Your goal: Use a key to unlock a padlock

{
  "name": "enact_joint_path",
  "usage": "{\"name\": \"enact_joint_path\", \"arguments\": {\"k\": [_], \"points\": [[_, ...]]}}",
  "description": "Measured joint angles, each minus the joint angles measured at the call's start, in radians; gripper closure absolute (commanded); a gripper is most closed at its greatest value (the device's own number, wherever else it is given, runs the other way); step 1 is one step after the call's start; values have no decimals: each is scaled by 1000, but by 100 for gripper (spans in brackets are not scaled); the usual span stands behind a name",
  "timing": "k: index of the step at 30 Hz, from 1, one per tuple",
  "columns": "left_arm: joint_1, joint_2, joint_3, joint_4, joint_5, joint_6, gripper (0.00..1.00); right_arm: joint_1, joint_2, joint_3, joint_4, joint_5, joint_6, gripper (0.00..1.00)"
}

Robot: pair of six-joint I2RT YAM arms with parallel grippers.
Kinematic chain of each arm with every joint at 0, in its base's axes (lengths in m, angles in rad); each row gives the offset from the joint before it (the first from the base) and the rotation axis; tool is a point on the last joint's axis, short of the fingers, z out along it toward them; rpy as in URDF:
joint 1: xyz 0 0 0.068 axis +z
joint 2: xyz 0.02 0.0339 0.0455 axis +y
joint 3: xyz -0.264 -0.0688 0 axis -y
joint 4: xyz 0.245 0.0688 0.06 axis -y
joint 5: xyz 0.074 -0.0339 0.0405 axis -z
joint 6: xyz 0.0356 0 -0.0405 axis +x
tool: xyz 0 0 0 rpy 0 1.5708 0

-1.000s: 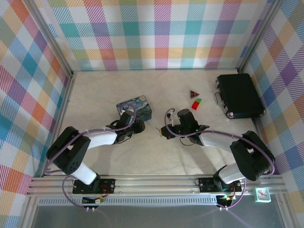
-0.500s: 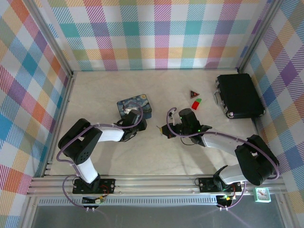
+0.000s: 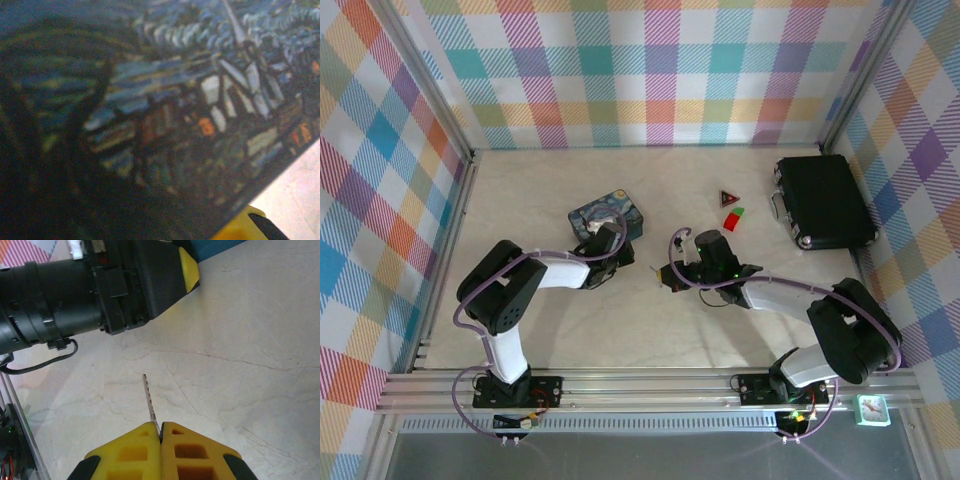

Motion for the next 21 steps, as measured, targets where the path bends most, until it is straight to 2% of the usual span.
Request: {"name": "enact_joint_path", "arguments": {"k": [6, 14, 21], "points": [[11, -33, 6, -52, 85, -60, 100, -9, 31, -1, 19, 12, 51, 100], [33, -166, 1, -146, 218, -183, 100, -45, 53, -1, 32, 1, 124, 100], [77, -261, -47, -123, 322, -319, 100, -49, 51, 0, 63, -27, 204, 100]]}}
